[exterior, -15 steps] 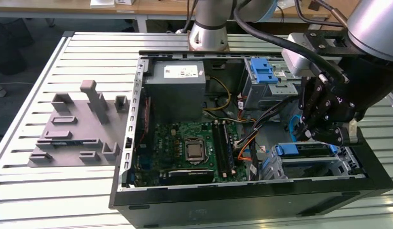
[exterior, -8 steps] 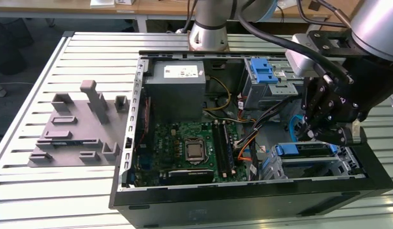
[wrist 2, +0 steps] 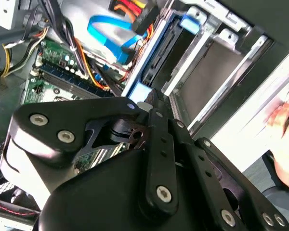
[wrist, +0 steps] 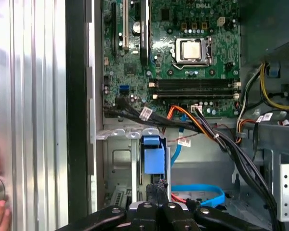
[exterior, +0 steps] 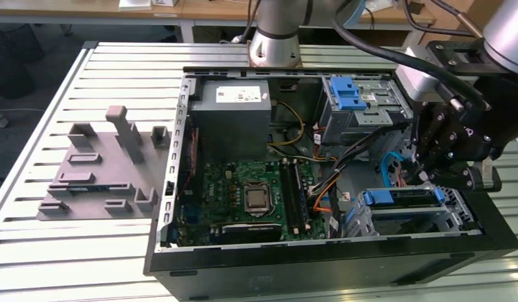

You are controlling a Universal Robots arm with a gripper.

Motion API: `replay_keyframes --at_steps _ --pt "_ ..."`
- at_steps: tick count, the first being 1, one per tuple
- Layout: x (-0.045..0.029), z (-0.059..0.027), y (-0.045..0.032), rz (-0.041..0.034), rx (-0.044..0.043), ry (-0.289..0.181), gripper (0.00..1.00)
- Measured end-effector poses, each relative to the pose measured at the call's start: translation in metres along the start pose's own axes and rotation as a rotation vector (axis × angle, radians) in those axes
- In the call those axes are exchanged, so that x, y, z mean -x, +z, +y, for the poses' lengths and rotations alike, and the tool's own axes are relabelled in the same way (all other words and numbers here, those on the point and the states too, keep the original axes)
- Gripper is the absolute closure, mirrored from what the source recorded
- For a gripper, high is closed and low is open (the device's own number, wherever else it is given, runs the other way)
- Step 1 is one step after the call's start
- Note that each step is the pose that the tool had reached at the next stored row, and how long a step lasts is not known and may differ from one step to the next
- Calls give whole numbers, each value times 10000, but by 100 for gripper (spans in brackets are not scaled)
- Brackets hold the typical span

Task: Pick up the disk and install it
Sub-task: 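Insert the first disk wire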

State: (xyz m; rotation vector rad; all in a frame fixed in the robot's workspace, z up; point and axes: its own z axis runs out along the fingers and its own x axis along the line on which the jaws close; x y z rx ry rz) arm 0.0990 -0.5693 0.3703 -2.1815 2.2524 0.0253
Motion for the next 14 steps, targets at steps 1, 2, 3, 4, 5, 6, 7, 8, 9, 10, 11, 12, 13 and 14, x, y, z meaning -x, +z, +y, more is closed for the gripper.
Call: replay_keyframes --at_steps 1,2,3,4,5,6,7,8,9,10,11,12,13,14 --pt "1 -31 0 0 0 -1 89" --pt "2 -63 -1 0 0 -1 89" --pt "3 -97 -1 0 0 -1 89" --pt "4 -128 -1 1 0 -1 89" --pt "6 -160 -1 -2 0 -1 89" --pt "7 -193 -1 -6 0 0 89" --pt "8 -226 -1 -7 0 -1 89" --pt "10 -256 -1 -7 0 -2 89" --pt "11 -284 -1 -9 0 -1 89" --pt "11 -302 -1 -10 0 -2 89" --pt "12 -311 0 -11 0 10 89" --pt "14 -313 2 -14 -1 78 89" --pt "15 -313 3 -15 -3 194 89" --pt "16 -313 3 -15 -5 327 89"
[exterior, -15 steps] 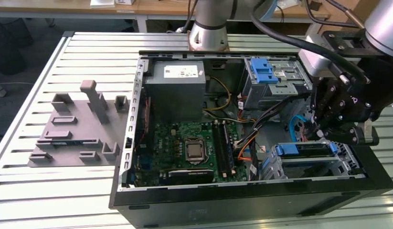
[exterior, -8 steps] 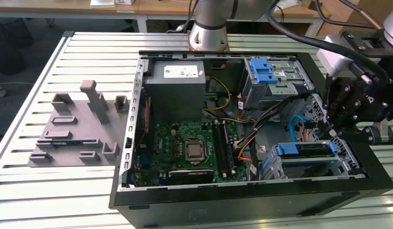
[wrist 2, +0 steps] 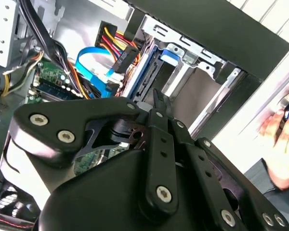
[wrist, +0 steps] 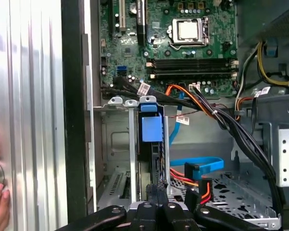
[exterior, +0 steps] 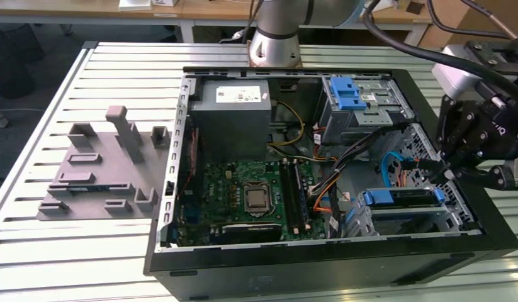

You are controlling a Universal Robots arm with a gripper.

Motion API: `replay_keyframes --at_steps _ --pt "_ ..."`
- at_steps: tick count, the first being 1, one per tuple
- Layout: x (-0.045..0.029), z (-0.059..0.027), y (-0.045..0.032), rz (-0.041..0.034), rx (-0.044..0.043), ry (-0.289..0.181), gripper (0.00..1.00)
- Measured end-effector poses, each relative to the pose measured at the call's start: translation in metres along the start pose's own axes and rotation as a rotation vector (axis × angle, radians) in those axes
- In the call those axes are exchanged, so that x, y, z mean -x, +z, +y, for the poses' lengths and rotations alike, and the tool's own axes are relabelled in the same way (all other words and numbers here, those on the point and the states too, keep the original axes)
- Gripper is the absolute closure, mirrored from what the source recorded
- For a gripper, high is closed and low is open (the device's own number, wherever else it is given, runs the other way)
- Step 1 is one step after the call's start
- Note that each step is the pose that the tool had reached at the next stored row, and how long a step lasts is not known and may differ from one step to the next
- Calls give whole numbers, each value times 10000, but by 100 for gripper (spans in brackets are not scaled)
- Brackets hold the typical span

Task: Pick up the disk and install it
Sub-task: 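Insert the first disk wire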

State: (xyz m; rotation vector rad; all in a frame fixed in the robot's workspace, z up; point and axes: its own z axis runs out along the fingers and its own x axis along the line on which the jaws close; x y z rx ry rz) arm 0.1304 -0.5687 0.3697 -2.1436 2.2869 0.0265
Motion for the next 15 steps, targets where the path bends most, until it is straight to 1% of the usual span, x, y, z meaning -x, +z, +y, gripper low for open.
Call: replay_keyframes --at_steps 3,9,13,15 --pt "31 -5 3 -1 -2 136 89" --pt "171 -44 12 0 -2 144 89" --pt "229 -57 19 0 2 172 89" --pt "270 -70 24 4 11 182 89"
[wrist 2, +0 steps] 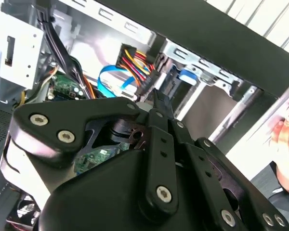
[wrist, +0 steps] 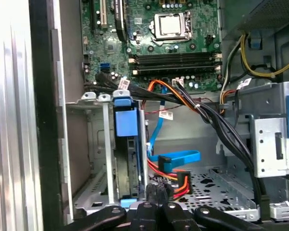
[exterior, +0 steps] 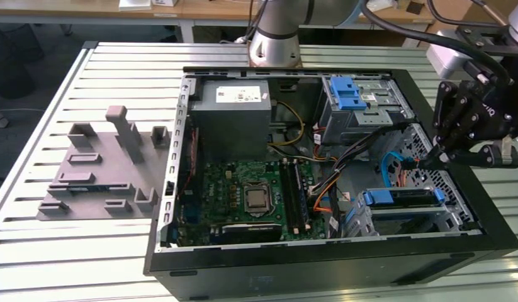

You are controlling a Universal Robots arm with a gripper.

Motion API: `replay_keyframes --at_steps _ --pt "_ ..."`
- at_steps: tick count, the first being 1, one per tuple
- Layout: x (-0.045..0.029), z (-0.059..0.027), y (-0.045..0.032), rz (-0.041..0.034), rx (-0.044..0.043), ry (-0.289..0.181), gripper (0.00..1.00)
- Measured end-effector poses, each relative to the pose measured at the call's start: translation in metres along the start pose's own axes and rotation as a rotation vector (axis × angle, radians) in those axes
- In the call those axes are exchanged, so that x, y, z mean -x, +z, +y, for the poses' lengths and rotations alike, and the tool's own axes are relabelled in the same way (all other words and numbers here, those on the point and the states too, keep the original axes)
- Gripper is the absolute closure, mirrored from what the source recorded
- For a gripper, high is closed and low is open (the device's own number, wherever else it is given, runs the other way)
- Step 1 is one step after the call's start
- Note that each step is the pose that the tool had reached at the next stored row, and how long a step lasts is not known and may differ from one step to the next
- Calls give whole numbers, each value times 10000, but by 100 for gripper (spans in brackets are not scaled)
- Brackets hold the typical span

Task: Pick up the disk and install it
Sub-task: 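Insert the first disk wire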

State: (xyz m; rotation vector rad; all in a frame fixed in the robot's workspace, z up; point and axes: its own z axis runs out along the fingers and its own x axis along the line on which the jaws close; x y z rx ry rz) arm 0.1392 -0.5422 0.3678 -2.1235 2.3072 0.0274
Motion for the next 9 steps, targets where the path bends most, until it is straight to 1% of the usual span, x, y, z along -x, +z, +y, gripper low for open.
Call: replay_keyframes --at_steps 1,3,4,6,8,9 --pt "21 -7 3 8 3 3 89" --pt "62 -14 10 50 5 9 89" --pt "73 -19 15 65 11 15 82" --pt "79 -32 24 124 13 19 82" --pt "87 -38 29 206 16 30 81" --pt "92 -38 34 216 22 64 81"
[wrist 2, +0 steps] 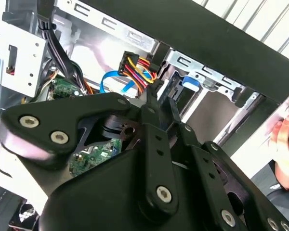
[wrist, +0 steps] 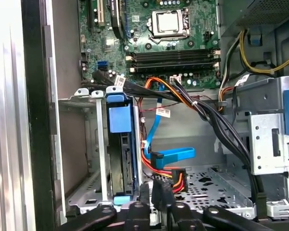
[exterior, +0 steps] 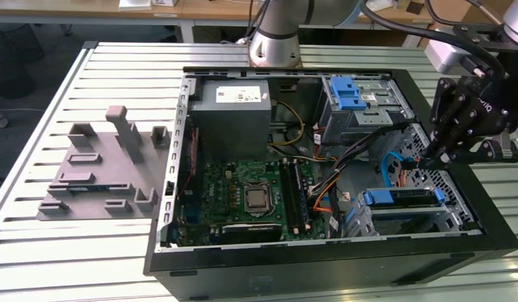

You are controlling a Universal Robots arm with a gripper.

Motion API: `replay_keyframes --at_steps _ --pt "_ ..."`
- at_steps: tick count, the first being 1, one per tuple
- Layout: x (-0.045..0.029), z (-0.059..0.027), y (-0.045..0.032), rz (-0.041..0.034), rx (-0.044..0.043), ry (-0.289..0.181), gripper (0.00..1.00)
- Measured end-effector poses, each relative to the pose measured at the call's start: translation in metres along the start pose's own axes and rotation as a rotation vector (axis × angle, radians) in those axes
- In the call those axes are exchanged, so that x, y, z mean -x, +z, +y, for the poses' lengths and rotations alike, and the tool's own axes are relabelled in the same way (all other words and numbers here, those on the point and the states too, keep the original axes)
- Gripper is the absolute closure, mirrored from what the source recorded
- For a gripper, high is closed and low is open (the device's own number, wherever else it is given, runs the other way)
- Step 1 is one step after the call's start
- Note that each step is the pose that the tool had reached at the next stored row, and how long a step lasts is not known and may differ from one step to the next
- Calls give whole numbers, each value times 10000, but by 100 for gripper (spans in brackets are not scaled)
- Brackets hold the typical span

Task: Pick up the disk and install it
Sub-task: 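Insert the first disk wire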

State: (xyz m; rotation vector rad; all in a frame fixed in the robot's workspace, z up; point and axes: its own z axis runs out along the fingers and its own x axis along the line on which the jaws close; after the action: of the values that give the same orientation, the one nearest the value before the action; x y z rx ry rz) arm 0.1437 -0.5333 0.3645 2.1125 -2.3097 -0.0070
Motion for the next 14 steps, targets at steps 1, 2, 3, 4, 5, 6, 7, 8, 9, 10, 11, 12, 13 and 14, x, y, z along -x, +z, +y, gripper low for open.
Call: replay_keyframes --at_steps 1,2,3,4,5,6,7,8,9,10,11,12,13,14 --pt "6 -1 4 7 9 41 75" --pt "14 -2 9 10 25 75 75" --pt "24 -3 15 13 46 106 75" --pt "33 -4 20 15 70 137 75" --pt "43 -6 25 18 94 167 75" --pt "51 -7 30 21 114 198 75" --pt "61 -7 36 29 133 229 75" --pt "71 -9 41 40 140 250 75" --pt "81 -9 46 53 143 274 75" --pt "89 -10 51 72 147 299 75" --pt "96 -11 57 92 149 319 75" --pt "101 -12 62 110 151 334 75" --pt "104 -12 67 128 151 348 75" --pt "105 -12 73 149 150 361 75"
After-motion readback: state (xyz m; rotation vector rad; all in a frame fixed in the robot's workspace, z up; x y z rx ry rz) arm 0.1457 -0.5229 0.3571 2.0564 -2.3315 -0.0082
